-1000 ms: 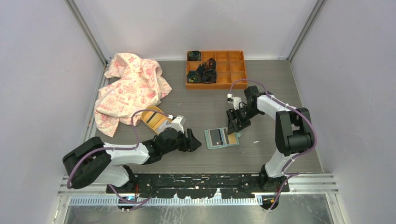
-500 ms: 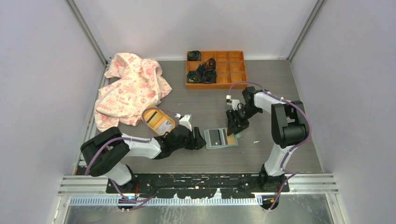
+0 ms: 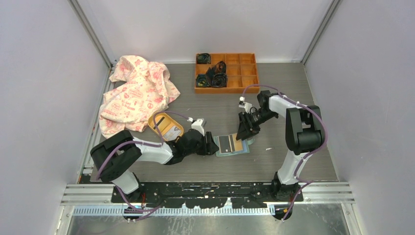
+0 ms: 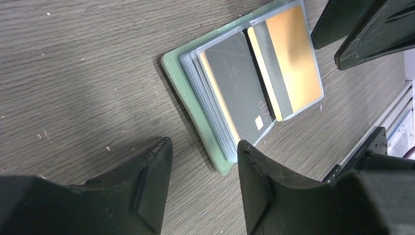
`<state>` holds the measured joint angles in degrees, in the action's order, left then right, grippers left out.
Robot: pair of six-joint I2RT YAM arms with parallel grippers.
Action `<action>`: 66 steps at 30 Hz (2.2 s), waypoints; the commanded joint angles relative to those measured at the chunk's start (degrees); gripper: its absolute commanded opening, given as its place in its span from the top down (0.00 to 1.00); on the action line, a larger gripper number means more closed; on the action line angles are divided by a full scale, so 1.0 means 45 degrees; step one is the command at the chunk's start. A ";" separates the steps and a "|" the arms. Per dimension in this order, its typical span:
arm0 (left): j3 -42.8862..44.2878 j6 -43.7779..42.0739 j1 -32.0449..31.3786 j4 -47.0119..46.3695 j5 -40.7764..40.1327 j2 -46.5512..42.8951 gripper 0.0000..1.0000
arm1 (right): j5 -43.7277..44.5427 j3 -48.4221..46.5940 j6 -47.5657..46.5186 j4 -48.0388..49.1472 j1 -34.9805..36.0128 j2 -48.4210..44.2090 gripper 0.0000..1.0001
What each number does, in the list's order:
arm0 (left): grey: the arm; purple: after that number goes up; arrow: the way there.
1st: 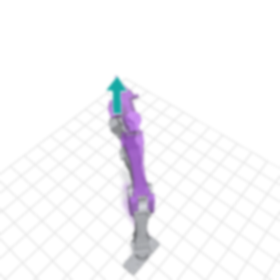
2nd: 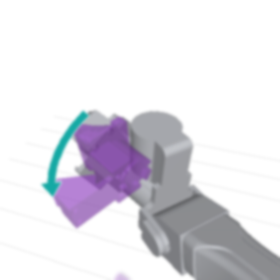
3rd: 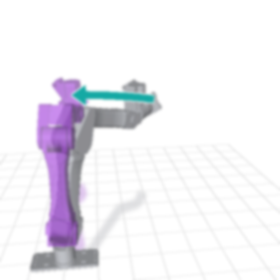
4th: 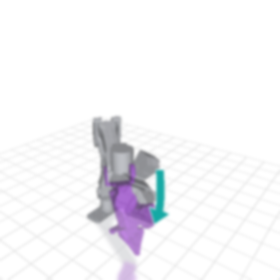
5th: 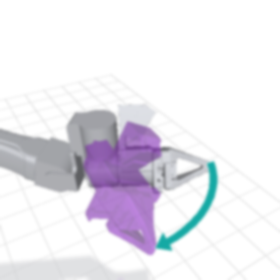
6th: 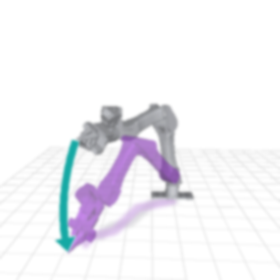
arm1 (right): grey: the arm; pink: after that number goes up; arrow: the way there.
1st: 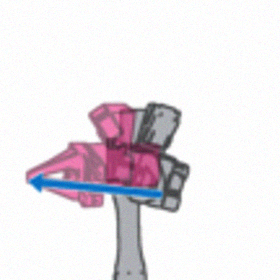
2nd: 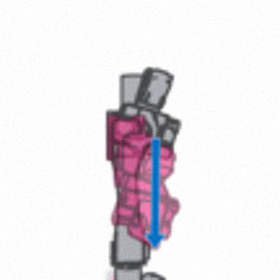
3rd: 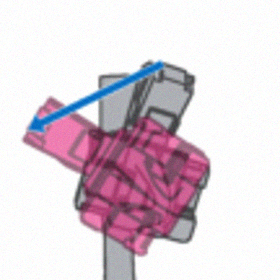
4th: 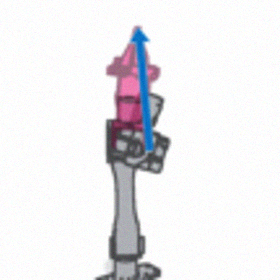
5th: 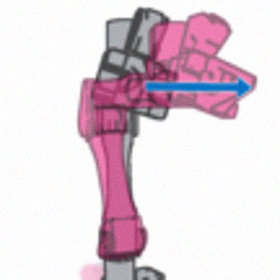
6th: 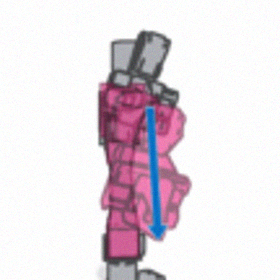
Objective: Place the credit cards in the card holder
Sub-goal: Turn over the card slot in the card holder.
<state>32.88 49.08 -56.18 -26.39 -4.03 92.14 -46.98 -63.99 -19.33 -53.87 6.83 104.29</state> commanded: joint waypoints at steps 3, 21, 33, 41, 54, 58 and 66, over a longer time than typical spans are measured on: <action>0.0314 -0.0347 -0.0050 -0.0094 0.0149 -0.0052 0.49 | -0.1726 -0.0407 -0.0082 -0.0409 -0.0112 0.0126 0.48; 0.0683 -0.0935 -0.0051 0.1025 -0.0230 -0.0680 0.60 | -0.3519 -0.0488 -0.0072 -0.0473 -0.0132 0.0641 0.53; 0.1618 -0.1518 -0.0374 0.0531 0.0706 -0.0463 0.75 | -0.4220 -0.0448 0.0001 -0.0433 -0.0117 0.0891 0.58; 0.2782 -0.1681 -0.0370 0.0491 0.1260 0.0947 0.82 | -0.4407 -0.0445 -0.0004 -0.0434 -0.0020 0.1204 0.58; 0.2741 -0.1755 -0.0358 0.0483 0.0994 0.1334 0.85 | -0.4467 -0.0440 -0.0040 -0.0360 0.0719 0.1433 0.58; 0.1952 -0.1740 -0.0359 0.0781 0.0277 0.0420 0.85 | -0.4368 -0.0495 -0.0016 -0.0319 0.1031 0.1708 0.58; 0.0003 -0.1608 -0.0355 0.1600 -0.0452 -0.2223 0.84 | -0.3268 -0.0484 0.0557 0.0307 0.1700 0.1710 0.58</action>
<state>35.44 42.61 -57.69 -20.18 -2.79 88.53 -64.36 -64.49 -19.03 -54.78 13.02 112.64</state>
